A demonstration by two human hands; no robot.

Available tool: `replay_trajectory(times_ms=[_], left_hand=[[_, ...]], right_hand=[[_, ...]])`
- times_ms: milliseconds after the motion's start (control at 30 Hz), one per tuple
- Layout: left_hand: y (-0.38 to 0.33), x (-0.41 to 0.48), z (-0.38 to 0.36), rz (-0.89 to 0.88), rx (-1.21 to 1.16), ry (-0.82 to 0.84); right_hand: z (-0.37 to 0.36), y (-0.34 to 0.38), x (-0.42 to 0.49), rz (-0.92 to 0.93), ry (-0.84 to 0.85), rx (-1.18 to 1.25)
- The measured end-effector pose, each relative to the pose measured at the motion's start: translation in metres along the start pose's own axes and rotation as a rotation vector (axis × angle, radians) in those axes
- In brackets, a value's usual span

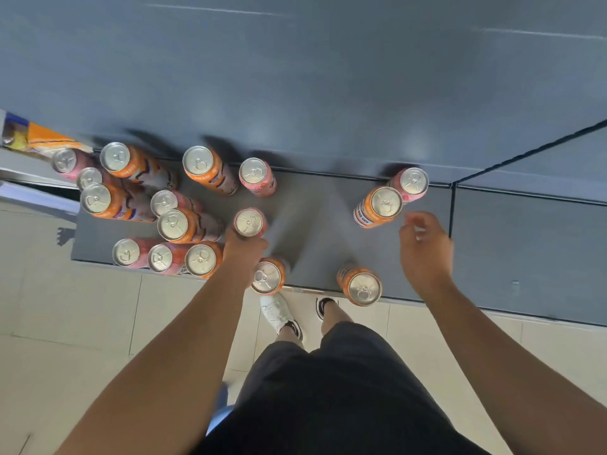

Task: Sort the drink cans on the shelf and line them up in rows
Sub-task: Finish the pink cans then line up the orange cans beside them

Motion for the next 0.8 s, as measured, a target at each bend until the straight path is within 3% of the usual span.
replay_trajectory(times_ms=[100, 333, 500, 800], left_hand=[[0.000, 0.008, -0.002, 0.009, -0.063, -0.040], [-0.022, 0.030, -0.004, -0.107, 0.081, -0.072], [-0.023, 0.041, -0.006, -0.132, 0.098, -0.112], [-0.055, 0.039, -0.014, -0.375, 0.304, -0.144]], right_hand=[[-0.022, -0.022, 0.015, -0.090, 0.026, 0.010], [-0.060, -0.062, 0.056, -0.278, 0.036, 0.051], [-0.077, -0.059, 0.078, -0.183, 0.074, 0.070], [-0.076, -0.025, 0.106, 0.024, 0.060, 0.135]])
Point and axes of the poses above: each hand's wrist, its own x-axis towards the middle knuckle, its own z-axis out of the back of the hand, y = z × x, the point moved 9 cm from there along x, towards the middle knuckle, and after that the axes turned 12 degrees about -y, right-handed, at the moved point
